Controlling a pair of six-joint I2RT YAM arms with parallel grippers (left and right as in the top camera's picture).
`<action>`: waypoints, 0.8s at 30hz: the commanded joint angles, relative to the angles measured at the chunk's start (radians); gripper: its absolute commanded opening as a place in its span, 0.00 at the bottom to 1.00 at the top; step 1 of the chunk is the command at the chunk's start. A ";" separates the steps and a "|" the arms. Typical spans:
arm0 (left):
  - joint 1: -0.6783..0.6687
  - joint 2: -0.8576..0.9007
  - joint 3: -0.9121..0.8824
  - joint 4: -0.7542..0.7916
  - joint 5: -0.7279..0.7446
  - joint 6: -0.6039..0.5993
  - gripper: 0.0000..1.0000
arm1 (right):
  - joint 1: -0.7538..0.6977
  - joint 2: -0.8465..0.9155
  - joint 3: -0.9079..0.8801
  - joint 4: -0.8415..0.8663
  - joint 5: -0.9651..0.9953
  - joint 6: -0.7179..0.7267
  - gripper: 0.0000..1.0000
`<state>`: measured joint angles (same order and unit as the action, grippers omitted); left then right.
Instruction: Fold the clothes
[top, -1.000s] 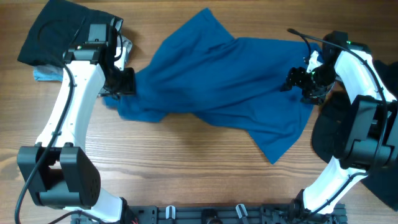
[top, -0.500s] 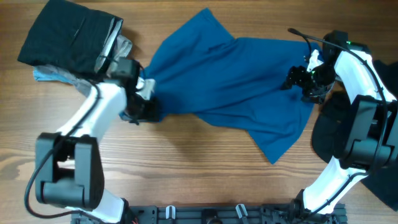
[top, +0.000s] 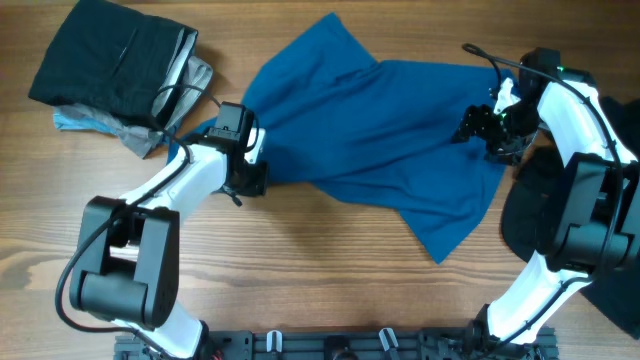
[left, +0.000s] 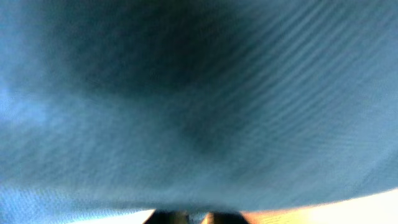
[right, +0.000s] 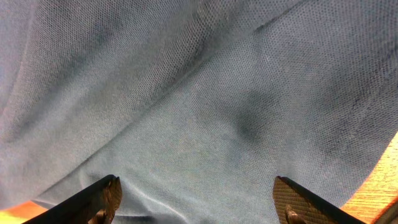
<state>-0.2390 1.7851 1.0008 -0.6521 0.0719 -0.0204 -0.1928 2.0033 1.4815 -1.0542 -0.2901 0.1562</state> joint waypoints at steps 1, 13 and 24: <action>0.002 0.010 0.077 -0.213 -0.043 -0.041 0.04 | 0.006 -0.013 -0.005 0.012 0.010 0.011 0.82; 0.053 -0.131 0.464 -0.978 -0.048 -0.076 0.04 | 0.049 0.061 -0.024 0.135 0.035 0.093 0.19; 0.130 -0.275 0.477 -0.996 0.040 -0.148 0.29 | 0.018 0.173 -0.059 0.523 0.311 0.285 0.07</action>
<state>-0.1143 1.5574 1.4563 -1.6409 0.0502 -0.1493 -0.1482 2.1094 1.4128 -0.5606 -0.2073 0.3882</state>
